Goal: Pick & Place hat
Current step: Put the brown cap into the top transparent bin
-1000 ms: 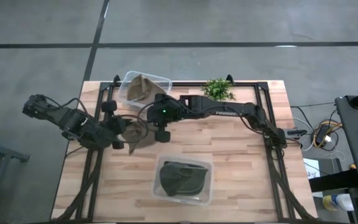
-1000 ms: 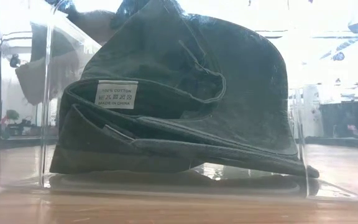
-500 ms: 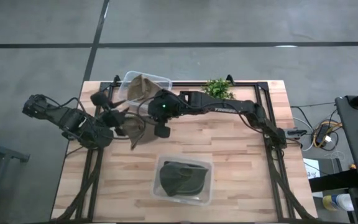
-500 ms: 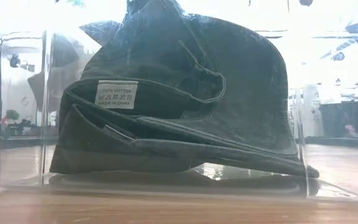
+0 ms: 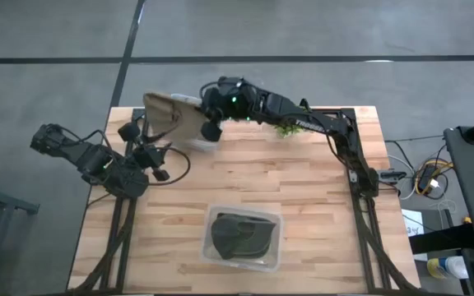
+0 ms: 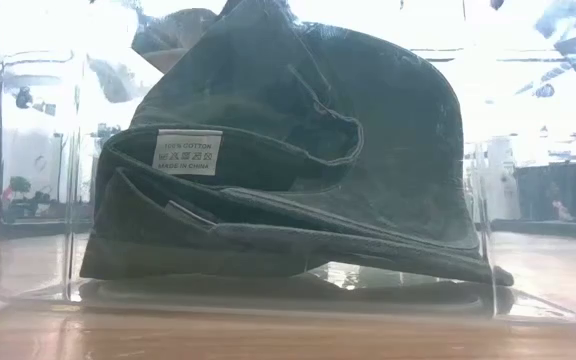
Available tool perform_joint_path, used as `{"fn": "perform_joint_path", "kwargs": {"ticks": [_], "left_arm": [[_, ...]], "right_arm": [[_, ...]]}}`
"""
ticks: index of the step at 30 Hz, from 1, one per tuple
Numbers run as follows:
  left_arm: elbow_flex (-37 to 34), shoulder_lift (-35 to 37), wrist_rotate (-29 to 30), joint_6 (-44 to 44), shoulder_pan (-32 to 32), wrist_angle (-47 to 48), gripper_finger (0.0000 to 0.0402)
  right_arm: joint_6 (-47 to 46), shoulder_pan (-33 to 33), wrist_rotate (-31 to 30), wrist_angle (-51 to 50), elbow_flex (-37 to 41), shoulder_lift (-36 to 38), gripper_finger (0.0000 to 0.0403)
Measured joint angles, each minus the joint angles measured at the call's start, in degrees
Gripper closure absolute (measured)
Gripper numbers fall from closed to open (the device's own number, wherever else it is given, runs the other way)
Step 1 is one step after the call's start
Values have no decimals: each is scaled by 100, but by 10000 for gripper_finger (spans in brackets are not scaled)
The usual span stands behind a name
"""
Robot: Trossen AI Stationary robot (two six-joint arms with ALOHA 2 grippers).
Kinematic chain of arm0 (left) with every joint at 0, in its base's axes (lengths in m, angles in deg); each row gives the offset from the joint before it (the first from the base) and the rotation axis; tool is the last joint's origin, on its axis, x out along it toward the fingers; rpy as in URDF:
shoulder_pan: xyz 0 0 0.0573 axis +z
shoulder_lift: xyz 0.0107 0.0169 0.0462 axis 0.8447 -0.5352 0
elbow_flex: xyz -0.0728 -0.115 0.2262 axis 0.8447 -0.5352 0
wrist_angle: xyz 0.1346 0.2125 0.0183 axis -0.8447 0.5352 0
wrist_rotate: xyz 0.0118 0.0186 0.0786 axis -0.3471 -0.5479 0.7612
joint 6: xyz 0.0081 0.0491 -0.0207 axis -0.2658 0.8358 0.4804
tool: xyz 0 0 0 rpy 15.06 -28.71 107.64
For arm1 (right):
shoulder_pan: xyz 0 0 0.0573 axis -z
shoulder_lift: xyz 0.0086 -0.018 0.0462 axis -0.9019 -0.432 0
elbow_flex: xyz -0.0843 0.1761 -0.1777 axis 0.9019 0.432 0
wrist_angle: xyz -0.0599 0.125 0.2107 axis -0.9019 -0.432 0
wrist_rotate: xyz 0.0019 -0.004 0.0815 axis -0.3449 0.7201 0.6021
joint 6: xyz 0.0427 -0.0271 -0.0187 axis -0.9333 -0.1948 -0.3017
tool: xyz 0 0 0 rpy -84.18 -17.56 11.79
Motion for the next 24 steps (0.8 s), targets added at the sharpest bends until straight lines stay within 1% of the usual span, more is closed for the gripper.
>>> {"fn": "perform_joint_path", "kwargs": {"ticks": [4,8,12,15,19,24], "left_arm": [[-5,-2,-460,-626,-163,-49,260],[-221,2,-956,-792,-433,-408,260],[-577,9,-1625,-716,-763,-1295,260],[-952,40,-2004,-368,-1109,-2194,260],[-1476,142,-2227,121,-1490,-3376,260],[-2148,339,-2315,407,-1844,-4501,260]], "right_arm": [[-187,298,24,137,0,38,391],[-488,603,420,84,0,36,390],[-953,947,1072,134,0,32,390],[-1203,1172,1336,225,0,23,390],[-1475,1424,1420,269,0,23,390],[-1971,1691,1906,176,138,23,390]]}}
